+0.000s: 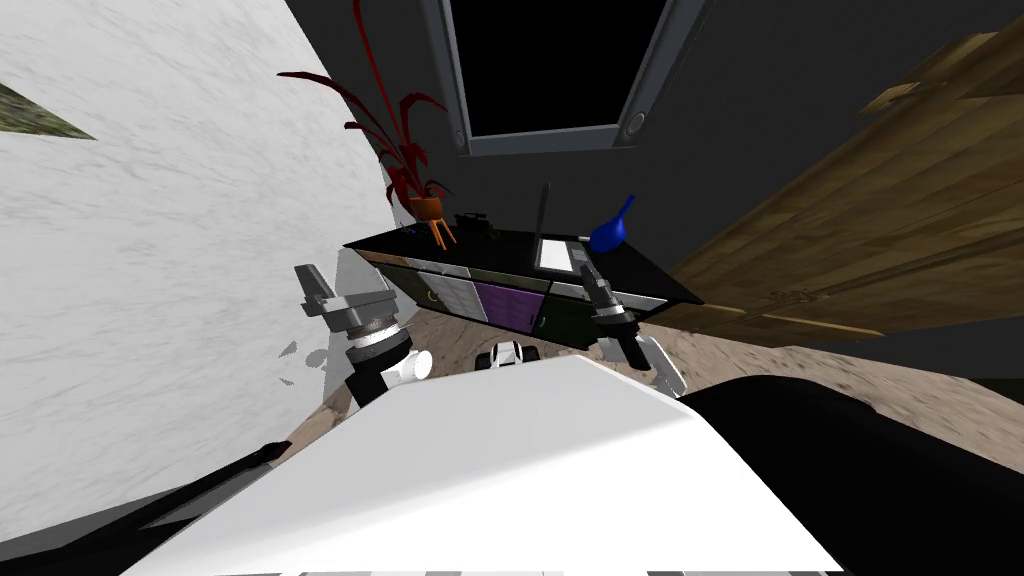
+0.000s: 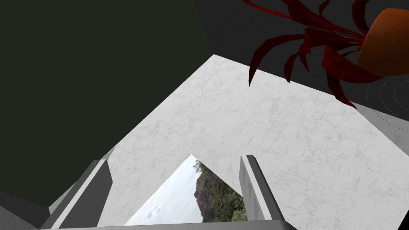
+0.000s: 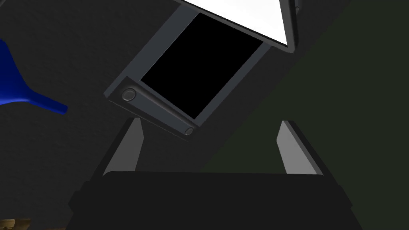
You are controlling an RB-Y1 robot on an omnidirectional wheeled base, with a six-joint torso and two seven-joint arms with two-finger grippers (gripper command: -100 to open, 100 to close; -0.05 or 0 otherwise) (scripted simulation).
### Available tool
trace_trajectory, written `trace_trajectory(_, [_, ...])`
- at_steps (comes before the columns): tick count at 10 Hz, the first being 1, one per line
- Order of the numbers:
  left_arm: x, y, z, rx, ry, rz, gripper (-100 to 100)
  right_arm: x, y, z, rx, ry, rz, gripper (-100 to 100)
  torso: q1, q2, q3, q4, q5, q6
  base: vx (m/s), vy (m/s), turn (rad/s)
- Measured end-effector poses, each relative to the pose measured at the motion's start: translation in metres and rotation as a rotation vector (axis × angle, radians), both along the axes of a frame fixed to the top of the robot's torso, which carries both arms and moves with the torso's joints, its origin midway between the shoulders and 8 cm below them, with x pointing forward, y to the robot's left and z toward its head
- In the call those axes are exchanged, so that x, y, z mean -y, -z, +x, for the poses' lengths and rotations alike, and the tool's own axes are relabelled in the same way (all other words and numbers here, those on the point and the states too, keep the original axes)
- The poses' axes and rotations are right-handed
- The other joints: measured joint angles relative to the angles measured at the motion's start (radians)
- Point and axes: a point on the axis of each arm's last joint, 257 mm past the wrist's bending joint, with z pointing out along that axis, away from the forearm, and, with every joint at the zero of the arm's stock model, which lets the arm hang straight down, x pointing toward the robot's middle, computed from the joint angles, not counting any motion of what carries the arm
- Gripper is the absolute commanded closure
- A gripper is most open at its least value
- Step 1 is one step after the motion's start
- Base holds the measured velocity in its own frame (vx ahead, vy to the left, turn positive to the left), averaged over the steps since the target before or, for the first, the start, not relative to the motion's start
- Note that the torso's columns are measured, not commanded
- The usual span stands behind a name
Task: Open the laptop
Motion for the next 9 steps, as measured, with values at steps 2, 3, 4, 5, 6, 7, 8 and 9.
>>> trace_trajectory(2, [0.000,0.000,0.000,0.000,0.000,0.000,0,0.017,0.015,0.005,-0.056,0.054,-0.077,-100,-0.002,-0.002,-0.001,-0.001,0.000,0.000,0.075,0.164,-0.009])
trace_trajectory(3, [0.000,0.000,0.000,0.000,0.000,0.000,0,0.028,0.021,0.007,-0.084,0.081,-0.115,-100,-0.002,-0.002,-0.001,-0.001,-0.001,0.000,0.078,0.154,-0.010])
trace_trajectory(4, [0.000,0.000,0.000,0.000,0.000,0.000,0,0.037,0.028,0.007,-0.112,0.107,-0.152,-100,-0.002,-0.002,-0.001,-0.001,-0.001,0.000,0.094,0.173,-0.013])
trace_trajectory(5, [0.000,0.000,0.000,0.000,0.000,0.000,0,0.046,0.036,0.008,-0.139,0.131,-0.192,-100,0.000,-0.003,-0.002,-0.001,0.000,0.000,0.075,0.178,-0.013])
trace_trajectory(6, [0.000,0.000,0.000,0.000,0.000,0.000,0,0.058,0.041,0.008,-0.165,0.155,-0.233,-100,0.000,-0.002,-0.001,-0.001,0.000,0.000,0.079,0.166,-0.012])
trace_trajectory(7, [0.000,0.000,0.000,0.000,0.000,0.000,0,0.067,0.043,0.007,-0.190,0.178,-0.274,-100,-0.001,-0.002,-0.001,0.000,0.000,0.000,0.070,0.178,-0.009])
trace_trajectory(8, [0.000,0.000,0.000,0.000,0.000,0.000,0,0.077,0.049,0.009,-0.216,0.205,-0.315,-100,-0.001,-0.001,-0.001,0.000,0.000,0.000,0.056,0.164,-0.012])
trace_trajectory(9, [0.000,0.000,0.000,0.000,0.000,0.000,0,0.091,0.053,0.008,-0.243,0.232,-0.359,-100,-0.002,-0.001,-0.001,0.000,0.000,0.000,0.083,0.171,-0.013])
